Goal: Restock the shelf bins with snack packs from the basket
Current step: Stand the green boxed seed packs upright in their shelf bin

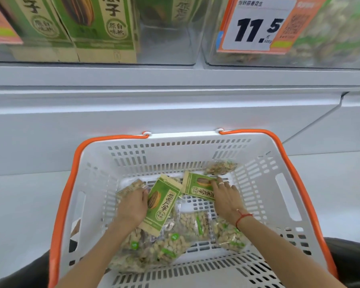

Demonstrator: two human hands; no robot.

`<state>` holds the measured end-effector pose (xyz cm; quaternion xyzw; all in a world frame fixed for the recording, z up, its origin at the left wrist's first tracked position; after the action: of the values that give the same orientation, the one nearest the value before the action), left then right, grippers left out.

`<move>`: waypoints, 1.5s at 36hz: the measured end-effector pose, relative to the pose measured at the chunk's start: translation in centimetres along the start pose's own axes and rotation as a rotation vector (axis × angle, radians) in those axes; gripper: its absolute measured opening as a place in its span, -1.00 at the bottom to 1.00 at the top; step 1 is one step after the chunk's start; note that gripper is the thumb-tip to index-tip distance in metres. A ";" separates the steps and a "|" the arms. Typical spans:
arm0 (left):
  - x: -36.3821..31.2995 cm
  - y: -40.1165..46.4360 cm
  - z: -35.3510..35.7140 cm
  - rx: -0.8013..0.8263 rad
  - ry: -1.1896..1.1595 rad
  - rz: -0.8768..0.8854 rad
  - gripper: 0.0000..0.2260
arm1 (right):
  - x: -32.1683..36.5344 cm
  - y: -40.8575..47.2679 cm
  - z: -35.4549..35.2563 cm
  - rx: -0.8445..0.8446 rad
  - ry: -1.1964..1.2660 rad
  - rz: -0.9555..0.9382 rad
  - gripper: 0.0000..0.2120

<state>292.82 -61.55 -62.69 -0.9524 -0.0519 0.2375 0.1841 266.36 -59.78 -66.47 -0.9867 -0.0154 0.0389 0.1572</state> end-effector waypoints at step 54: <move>-8.8 -8.7 -15.1 -0.280 -0.233 0.432 -0.65 | 7.4 -7.6 -25.2 0.503 1.350 0.118 -0.88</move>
<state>292.06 -60.08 -43.18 -0.9237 0.0993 0.3697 -0.0116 275.67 -60.03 -40.72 -0.7287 0.1476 -0.5683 0.3524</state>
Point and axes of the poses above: each hand's wrist, its own y-axis towards the middle knuckle, its own z-axis out of the palm, x = y × z, the point moved 6 cm from there along y, towards the middle knuckle, and after that the axes turned 8 degrees about -x, right-handed, at the moved point
